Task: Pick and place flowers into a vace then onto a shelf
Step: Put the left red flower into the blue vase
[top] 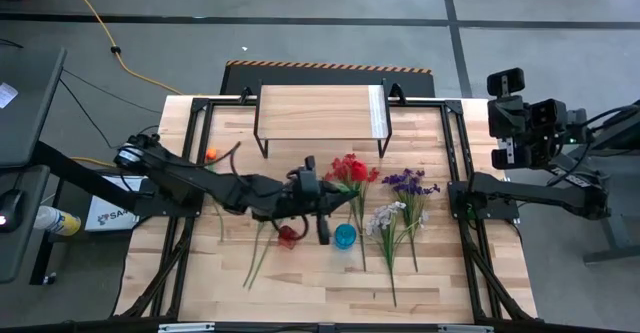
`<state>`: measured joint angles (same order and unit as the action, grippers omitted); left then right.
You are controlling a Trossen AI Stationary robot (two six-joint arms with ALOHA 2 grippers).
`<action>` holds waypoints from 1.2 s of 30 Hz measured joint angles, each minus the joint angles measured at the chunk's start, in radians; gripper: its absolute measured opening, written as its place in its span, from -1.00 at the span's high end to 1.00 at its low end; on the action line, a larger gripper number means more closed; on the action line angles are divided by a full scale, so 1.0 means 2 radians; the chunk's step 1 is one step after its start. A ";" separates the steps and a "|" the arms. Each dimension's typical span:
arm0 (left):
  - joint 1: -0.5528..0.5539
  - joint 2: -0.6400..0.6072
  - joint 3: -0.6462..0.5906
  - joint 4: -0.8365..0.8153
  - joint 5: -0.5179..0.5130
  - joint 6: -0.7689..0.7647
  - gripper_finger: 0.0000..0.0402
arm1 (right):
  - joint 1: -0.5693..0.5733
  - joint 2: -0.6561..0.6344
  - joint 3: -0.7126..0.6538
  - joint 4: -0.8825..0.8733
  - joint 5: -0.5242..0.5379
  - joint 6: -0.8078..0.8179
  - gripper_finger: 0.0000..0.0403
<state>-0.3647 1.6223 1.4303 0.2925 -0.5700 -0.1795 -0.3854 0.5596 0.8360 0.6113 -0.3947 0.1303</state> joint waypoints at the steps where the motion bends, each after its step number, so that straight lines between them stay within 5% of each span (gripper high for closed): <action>1: 0.000 0.006 0.000 0.009 -0.004 -0.002 0.87 | 0.000 -0.002 0.000 0.000 0.004 0.000 1.00; 19: 0.006 0.052 0.000 0.018 -0.084 -0.016 0.87 | 0.000 -0.006 0.000 -0.035 0.022 0.000 1.00; 36: 0.006 0.056 0.000 -0.028 -0.103 -0.018 0.87 | 0.000 -0.006 0.000 -0.074 0.022 0.000 1.00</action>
<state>-0.3531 1.7344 1.4311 0.2356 -0.7763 -0.2163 -0.3854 0.5473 0.8360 0.4626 -0.3504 0.1295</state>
